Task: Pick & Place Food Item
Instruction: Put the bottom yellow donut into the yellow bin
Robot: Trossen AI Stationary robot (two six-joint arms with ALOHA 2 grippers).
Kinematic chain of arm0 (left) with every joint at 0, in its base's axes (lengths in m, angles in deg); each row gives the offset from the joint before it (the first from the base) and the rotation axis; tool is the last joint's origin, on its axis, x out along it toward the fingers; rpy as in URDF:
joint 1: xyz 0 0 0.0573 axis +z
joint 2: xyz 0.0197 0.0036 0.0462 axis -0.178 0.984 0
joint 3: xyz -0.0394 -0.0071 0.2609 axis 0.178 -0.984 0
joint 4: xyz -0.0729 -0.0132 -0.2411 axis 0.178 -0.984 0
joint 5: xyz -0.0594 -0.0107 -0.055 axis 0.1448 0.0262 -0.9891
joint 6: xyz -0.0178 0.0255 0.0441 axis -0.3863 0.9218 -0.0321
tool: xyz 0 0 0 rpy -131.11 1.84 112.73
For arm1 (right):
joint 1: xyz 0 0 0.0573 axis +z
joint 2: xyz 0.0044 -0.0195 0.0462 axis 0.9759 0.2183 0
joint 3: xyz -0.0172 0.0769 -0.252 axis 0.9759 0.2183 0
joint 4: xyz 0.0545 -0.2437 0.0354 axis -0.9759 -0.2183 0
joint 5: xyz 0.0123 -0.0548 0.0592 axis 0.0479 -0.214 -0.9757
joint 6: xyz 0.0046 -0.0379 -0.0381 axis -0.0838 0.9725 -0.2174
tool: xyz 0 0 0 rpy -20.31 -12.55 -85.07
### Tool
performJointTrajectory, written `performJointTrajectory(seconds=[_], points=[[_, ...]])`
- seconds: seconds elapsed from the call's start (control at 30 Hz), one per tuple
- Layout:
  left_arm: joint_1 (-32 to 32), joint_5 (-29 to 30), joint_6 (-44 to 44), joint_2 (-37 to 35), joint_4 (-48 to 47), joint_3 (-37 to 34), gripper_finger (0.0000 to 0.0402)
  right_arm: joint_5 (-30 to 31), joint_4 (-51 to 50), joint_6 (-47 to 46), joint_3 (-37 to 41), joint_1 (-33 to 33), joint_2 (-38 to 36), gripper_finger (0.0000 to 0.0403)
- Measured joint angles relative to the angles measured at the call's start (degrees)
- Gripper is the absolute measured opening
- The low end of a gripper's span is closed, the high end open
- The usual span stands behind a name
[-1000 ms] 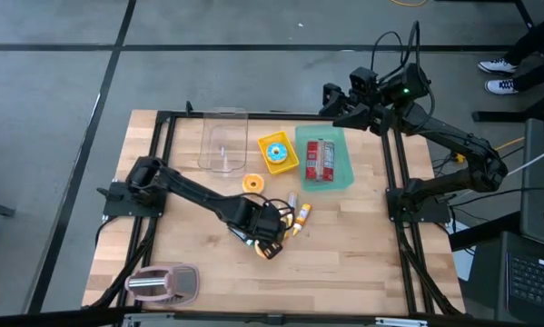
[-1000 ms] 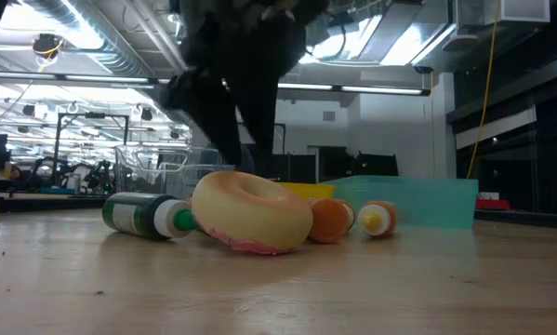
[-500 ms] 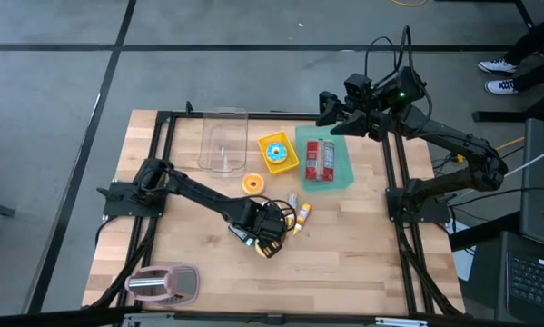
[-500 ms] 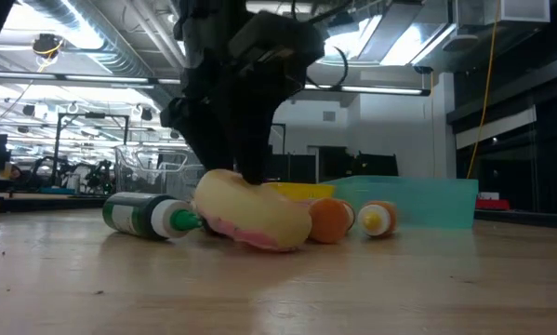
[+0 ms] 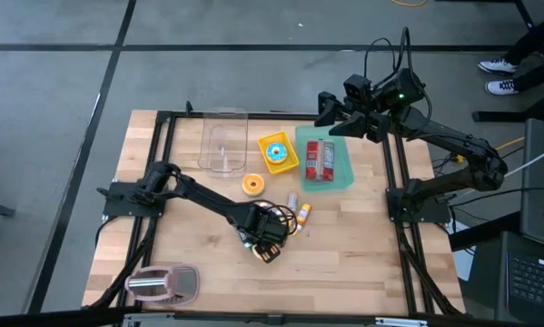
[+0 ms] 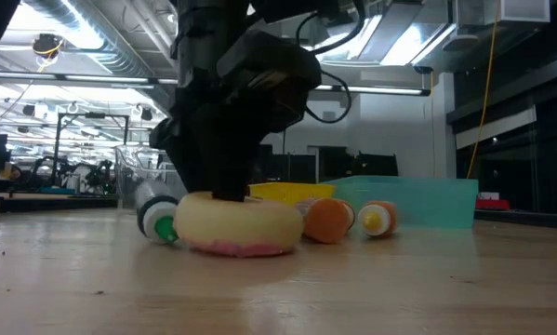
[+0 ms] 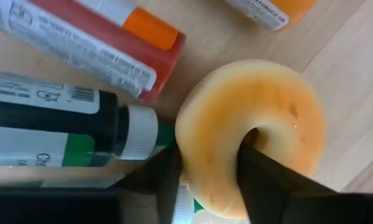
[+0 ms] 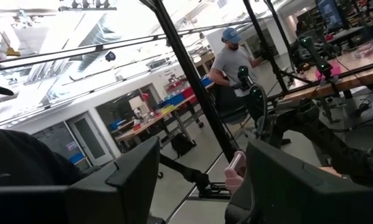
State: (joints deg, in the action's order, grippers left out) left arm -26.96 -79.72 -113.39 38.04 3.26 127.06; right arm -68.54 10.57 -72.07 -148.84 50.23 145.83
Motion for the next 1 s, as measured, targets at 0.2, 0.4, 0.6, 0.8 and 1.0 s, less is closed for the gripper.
performJointTrajectory(seconds=[0.2,0.4,0.6,0.8,1.0], points=[[0.9,0.8,0.3,-2.0,0.7,0.9,0.0019,0.2,-0.6,0.9,0.0,0.0,0.0,0.0237],[2.5,1.4,4.1,-4.3,1.0,5.3,0.0024,0.2,-0.9,1.1,0.0,0.0,0.0,0.0237],[6.7,8.8,8.4,-5.2,-0.1,10.7,0.0014,0.2,-0.8,1.5,0.0,0.0,0.0,0.0237],[15.6,13.0,14.6,-5.3,-1.6,13.8,0.0017,0.4,-0.7,1.5,0.0,0.0,0.0,0.0237],[26.2,10.4,21.6,-5.3,-1.9,13.8,0.0015,0.6,-0.7,1.5,0.0,0.0,0.0,0.0237]])
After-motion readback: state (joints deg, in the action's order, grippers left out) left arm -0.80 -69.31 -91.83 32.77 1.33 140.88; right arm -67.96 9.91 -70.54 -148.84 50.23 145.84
